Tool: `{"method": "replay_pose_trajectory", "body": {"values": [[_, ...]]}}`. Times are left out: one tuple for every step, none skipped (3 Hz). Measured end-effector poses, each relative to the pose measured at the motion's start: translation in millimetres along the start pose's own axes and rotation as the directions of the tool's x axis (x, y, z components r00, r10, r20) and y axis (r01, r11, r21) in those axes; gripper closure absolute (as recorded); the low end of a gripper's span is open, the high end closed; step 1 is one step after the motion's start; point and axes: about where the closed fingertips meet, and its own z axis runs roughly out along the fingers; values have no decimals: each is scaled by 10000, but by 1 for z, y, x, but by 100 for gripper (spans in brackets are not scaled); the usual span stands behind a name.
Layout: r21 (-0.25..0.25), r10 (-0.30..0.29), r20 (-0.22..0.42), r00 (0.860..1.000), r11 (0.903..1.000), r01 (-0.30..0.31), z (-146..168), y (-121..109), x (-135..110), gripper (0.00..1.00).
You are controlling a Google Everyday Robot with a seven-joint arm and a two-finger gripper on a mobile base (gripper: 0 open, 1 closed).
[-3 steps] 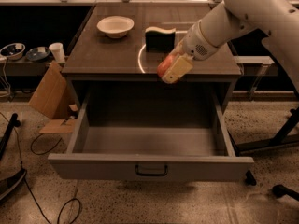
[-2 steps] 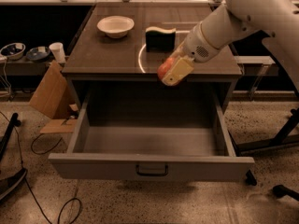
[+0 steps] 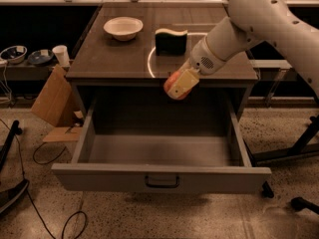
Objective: Place apple into top drawer
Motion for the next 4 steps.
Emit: {"method": "replay_pose_trajectory", "body": {"values": [[-151, 425, -302, 9986, 9990, -429, 5, 2, 10, 100], [-197, 744, -620, 9953, 9969, -758, 5, 6, 25, 100], [-489, 1226, -1061, 9868, 9905, -1283, 19, 11, 48, 100], [-678, 1541, -1378, 9784, 9840, -1645, 31, 11, 63, 100]]}}
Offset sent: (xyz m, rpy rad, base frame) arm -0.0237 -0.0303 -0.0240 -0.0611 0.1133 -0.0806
